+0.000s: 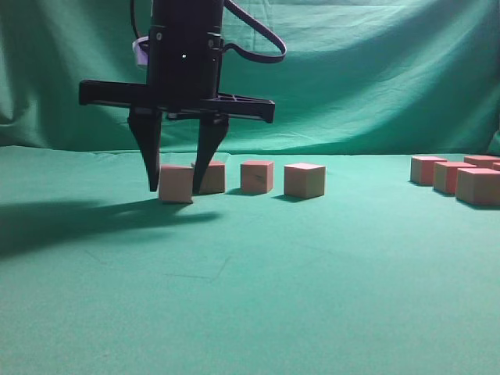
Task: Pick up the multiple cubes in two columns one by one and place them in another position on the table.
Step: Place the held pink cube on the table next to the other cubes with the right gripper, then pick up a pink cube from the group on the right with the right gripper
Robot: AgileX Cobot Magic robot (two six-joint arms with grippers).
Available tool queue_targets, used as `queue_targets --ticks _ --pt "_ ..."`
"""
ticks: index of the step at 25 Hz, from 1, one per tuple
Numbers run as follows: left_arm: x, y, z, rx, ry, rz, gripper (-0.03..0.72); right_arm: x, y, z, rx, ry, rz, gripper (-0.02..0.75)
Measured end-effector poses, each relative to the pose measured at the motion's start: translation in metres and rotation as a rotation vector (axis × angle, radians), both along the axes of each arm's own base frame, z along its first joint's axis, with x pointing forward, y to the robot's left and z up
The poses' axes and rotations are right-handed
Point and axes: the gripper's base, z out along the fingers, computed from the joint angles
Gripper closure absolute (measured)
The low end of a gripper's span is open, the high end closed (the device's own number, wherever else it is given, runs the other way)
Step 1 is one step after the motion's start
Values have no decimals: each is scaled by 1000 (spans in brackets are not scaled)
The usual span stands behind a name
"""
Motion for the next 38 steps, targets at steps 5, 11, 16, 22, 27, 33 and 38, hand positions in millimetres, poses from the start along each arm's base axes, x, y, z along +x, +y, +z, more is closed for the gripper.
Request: queue_targets --ticks 5,11,16,22,27,33,38 --pt "0 0 0 0 0 0 688 -1 1 0 6 5 14 223" --pt "0 0 0 0 0 0 688 -1 4 23 11 25 52 106" --pt "0 0 0 0 0 0 688 9 8 67 32 -108 153 121" --pt "0 0 0 0 0 0 688 3 -3 126 71 -242 248 171" --pt "0 0 0 0 0 0 688 -13 -44 201 136 -361 256 171" --pt "0 0 0 0 0 0 688 -32 -131 254 112 -447 147 171" --pt "0 0 0 0 0 0 688 -49 -201 244 19 -394 12 171"
